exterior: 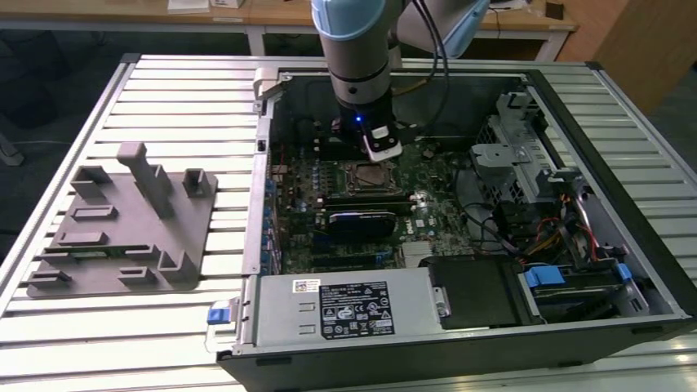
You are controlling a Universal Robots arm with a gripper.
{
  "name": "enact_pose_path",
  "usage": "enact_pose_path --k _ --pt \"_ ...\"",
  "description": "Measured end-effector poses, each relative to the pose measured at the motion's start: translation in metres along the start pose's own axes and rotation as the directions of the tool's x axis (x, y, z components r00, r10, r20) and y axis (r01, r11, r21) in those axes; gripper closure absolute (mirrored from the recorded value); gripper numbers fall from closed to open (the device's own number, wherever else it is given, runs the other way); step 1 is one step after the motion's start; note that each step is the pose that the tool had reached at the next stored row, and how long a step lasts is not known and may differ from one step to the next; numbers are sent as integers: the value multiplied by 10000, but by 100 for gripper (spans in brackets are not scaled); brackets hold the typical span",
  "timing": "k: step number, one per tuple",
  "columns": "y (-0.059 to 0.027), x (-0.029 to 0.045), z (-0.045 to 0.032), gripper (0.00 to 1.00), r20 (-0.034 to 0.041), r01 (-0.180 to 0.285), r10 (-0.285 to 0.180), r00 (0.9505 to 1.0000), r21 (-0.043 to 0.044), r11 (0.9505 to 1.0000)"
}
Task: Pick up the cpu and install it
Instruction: 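Install the first cpu locking lever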
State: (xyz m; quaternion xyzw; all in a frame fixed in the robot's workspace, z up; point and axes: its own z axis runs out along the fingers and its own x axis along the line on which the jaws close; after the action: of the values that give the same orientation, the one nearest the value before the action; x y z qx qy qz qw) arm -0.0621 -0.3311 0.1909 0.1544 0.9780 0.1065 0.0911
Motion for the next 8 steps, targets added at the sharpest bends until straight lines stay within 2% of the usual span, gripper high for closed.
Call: enact_pose_path --k 8 --pt "19 -66 15 89 -3 16 -16 10000 -1 10000"
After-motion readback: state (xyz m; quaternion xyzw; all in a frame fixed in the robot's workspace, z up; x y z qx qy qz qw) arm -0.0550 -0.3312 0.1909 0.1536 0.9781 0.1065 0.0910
